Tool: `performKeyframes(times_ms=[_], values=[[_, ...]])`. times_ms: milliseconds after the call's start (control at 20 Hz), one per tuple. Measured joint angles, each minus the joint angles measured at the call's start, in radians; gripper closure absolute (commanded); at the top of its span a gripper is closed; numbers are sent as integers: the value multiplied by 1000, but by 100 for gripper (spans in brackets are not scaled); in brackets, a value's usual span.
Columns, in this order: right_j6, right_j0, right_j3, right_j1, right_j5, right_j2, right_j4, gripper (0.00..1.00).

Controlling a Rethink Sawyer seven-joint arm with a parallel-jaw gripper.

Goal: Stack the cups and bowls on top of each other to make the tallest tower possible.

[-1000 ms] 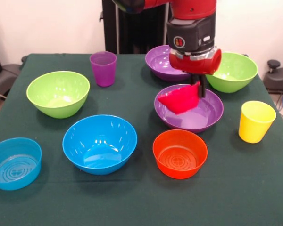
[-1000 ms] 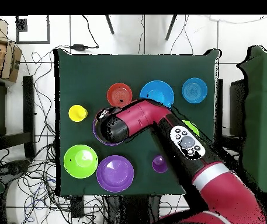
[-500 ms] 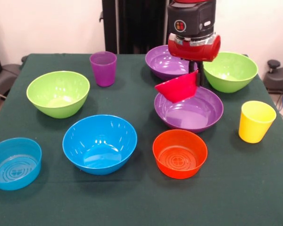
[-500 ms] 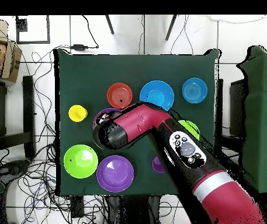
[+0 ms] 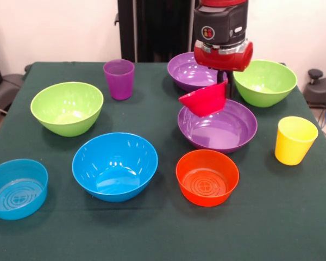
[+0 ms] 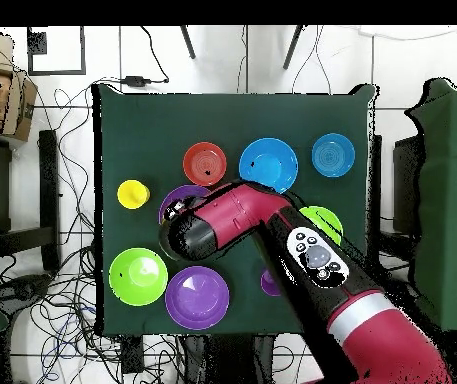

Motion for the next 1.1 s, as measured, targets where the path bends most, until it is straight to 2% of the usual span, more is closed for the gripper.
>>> performKeyframes(times_ms=[400,1100], values=[[0,13,0,37,-9,-42,0,100],[0,57,0,32,-9,-85,0,100]])
